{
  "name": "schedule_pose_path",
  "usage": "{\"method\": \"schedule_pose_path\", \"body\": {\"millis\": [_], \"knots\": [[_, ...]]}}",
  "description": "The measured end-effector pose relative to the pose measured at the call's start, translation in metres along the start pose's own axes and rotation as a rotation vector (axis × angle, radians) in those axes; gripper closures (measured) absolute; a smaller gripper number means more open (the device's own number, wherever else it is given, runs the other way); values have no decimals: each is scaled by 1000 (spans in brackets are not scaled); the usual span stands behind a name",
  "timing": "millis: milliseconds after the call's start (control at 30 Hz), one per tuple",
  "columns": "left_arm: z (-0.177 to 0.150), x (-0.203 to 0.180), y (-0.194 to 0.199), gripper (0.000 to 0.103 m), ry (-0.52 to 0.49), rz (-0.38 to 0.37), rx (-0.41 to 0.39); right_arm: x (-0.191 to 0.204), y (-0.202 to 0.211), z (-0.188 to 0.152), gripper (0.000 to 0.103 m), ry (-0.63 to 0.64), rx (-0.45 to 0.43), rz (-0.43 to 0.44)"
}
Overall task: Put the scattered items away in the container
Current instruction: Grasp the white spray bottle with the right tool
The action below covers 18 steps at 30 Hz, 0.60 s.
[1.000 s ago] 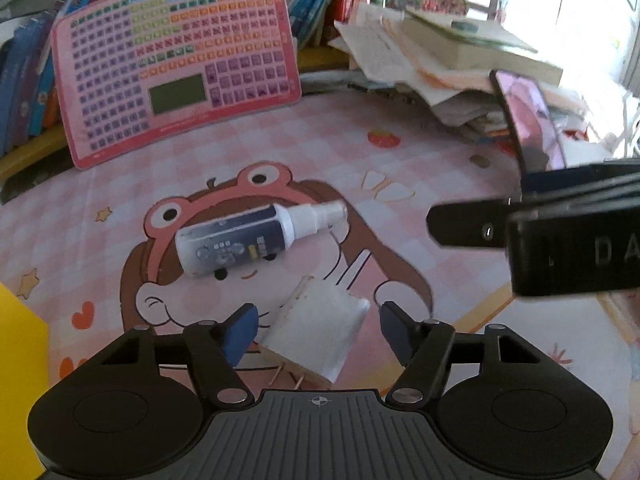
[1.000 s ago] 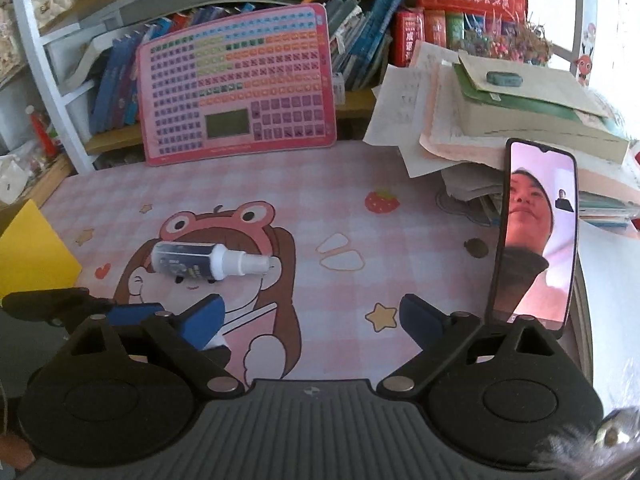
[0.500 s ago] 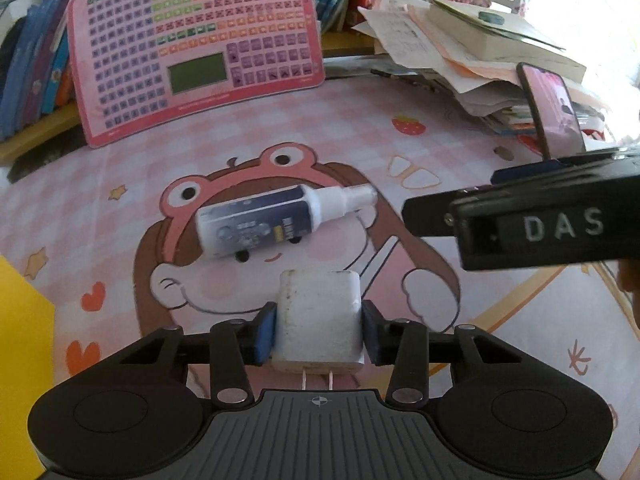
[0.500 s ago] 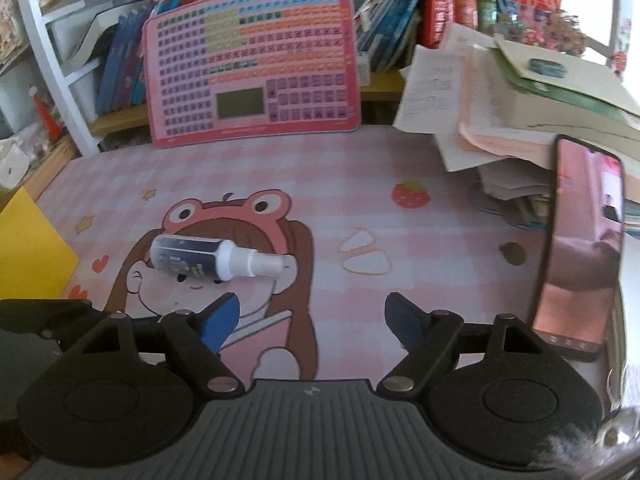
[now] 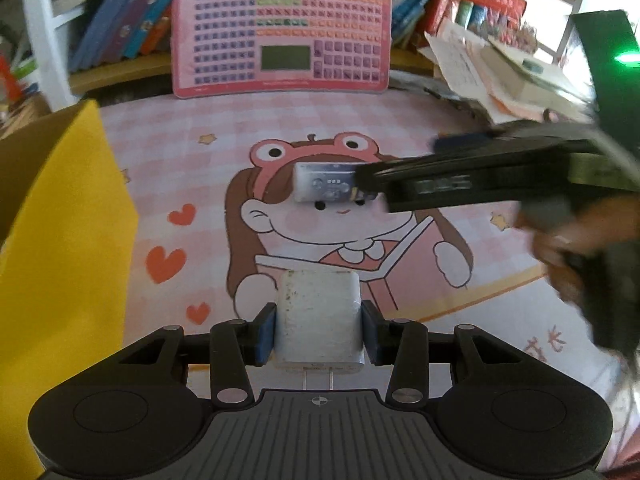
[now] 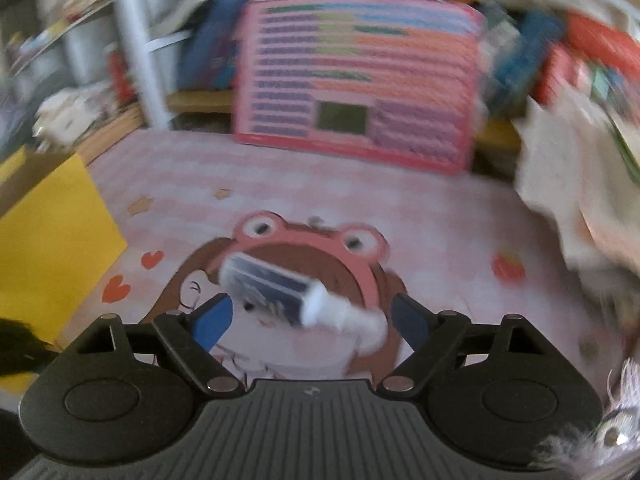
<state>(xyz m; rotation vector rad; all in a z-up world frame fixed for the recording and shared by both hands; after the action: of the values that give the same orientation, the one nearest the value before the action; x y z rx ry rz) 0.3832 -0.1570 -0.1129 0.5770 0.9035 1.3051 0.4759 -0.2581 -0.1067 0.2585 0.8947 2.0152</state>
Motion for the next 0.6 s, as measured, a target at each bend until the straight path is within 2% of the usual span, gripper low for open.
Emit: {"method": "schedule_pose_path", "body": {"millis": [100, 200, 267, 333, 400, 500, 567, 600], "knots": [[-3, 0, 14, 61, 13, -14, -5, 17, -17, 12, 18, 174, 4, 44], [-7, 0, 26, 61, 34, -15, -4, 30, -36, 11, 21, 335, 70, 87], [-8, 1, 33, 61, 38, -15, -9, 33, -46, 7, 29, 388, 116, 103], [-7, 2, 40, 61, 40, -19, -14, 30, -53, 3, 35, 362, 138, 128], [-6, 4, 45, 61, 56, -20, -26, 22, -56, 1, 39, 275, 150, 159], [-7, 4, 53, 61, 65, -18, -49, 16, -57, -2, 50, 195, 155, 136], [-9, 3, 56, 61, 59, -13, -59, 14, -56, -6, 70, 132, 162, 165], [-10, 2, 57, 61, 50, -11, -64, 13, -54, -7, 72, 105, 163, 174]]}}
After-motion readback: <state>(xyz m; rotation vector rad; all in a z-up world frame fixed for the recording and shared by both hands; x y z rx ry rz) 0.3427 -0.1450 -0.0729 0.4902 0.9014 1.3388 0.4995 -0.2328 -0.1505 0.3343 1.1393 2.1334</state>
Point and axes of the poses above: each gripper's, at about its wrist camera, not at the fingertips, and y roughly against the way its jaws point, x to its left, z to its top, the point moved 6 cm from there along -y, roughly the way its jaws point, and after that the axes turned 12 degrees about y, right-handed, at the moved point
